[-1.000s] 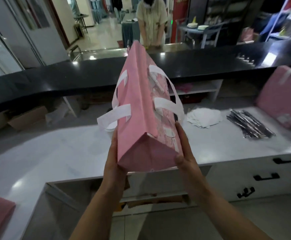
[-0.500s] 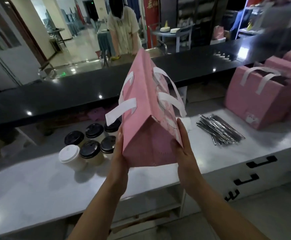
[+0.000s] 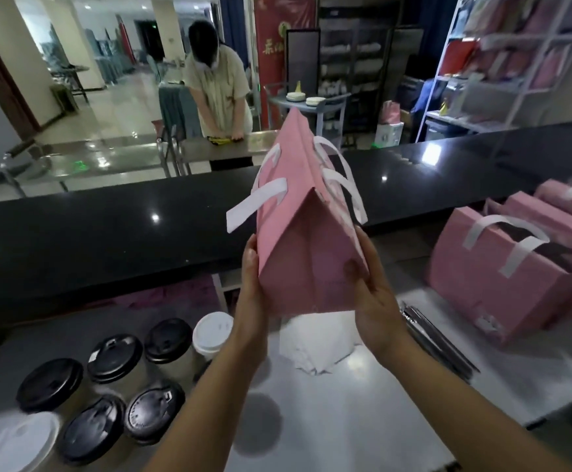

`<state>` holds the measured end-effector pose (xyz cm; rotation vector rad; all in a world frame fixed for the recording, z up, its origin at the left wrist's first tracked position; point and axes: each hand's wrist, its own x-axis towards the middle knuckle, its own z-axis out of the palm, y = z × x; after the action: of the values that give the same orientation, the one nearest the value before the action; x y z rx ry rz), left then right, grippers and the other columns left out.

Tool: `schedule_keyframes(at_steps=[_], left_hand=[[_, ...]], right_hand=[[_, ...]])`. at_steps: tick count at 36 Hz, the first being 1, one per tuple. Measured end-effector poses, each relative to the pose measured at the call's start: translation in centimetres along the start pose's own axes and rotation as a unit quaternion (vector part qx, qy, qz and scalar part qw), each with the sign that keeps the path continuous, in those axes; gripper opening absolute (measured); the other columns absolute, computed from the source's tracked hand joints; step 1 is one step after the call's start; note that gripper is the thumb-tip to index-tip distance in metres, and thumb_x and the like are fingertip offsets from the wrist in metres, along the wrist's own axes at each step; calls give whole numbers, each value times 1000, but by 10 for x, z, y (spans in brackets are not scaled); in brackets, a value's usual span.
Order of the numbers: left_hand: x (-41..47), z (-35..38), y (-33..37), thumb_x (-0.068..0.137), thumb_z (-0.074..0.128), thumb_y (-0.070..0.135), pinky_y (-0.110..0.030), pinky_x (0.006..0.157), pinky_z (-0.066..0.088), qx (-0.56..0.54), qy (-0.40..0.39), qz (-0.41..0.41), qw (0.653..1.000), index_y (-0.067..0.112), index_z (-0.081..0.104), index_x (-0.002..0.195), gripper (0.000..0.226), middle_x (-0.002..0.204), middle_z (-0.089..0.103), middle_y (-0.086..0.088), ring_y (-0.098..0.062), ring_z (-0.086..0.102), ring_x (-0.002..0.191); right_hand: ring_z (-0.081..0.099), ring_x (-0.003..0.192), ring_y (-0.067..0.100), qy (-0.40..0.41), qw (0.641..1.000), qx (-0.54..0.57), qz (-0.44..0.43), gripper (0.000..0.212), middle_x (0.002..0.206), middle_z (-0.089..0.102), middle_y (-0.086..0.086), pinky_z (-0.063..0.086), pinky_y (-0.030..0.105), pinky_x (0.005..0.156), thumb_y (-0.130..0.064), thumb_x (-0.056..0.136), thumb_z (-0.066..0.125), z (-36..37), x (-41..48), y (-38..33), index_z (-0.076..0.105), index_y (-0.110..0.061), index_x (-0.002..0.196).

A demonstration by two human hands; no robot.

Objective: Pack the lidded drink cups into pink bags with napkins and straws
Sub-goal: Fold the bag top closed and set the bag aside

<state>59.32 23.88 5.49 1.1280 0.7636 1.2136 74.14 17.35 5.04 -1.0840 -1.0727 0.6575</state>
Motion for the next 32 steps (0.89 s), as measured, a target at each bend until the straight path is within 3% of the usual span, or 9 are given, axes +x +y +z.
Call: schedule_keyframes(at_steps=[3,9,13,15,18,20,24,27,32], left_hand=[[36,14,-8,105,29,52,-35,94,54,1,10,5,1000,34,50,138,43,133,62,4,-17,59,122],[92,27,-36,77,39,89,-52,116,32,91,78,7,993,52,31,146,78,157,33,7,-16,37,142],[101,47,-38,94,48,64,-49,108,44,119,56,40,990,44,25,151,64,150,39,11,-14,46,134],[110,53,-41,100,49,45,-48,100,51,132,53,51,989,44,27,148,53,140,46,14,-17,51,128],[130,61,-41,100,47,50,-52,100,50,177,68,35,981,52,24,147,52,144,43,8,-23,49,128],[145,64,-40,99,46,53,-49,104,47,197,70,24,978,52,19,148,55,150,38,6,-23,47,131],[169,68,-40,99,44,52,-35,102,44,218,71,8,973,50,12,152,61,155,35,3,-19,44,132],[183,66,-40,98,43,55,-33,101,42,237,73,-9,969,46,11,153,64,152,37,4,-19,43,133],[199,60,-37,99,44,53,-32,102,43,254,79,-23,964,46,14,153,63,139,41,11,-16,47,126]], right_hand=[[44,137,3,2,1000,-16,0,48,152,44,-10,37,31,115,-15,103,48,-9,33,14,42,-42,142],[47,135,8,-31,998,-53,35,55,150,46,-8,37,41,116,-16,103,48,-30,101,44,41,-65,129],[50,132,12,-55,996,-43,50,52,148,47,-5,42,41,113,-20,105,47,-38,135,60,39,-66,129],[51,129,11,-72,994,-51,57,51,144,48,-8,43,35,111,-20,105,45,-39,150,64,36,-61,134],[54,121,7,-79,992,-72,65,51,138,51,-9,44,17,100,-19,105,45,-44,177,72,33,-45,147],[57,114,4,-91,989,-83,80,50,134,54,-9,45,12,89,-22,105,44,-47,196,75,33,-44,148],[62,102,1,-98,985,-106,98,49,118,61,-19,52,21,86,-26,102,47,-50,225,82,36,-50,143],[64,105,9,-110,981,-120,110,51,123,63,-14,55,31,91,-29,99,50,-50,243,88,35,-52,142],[63,108,12,-120,977,-129,117,53,130,61,-9,54,35,96,-32,98,50,-46,261,97,34,-50,145]])
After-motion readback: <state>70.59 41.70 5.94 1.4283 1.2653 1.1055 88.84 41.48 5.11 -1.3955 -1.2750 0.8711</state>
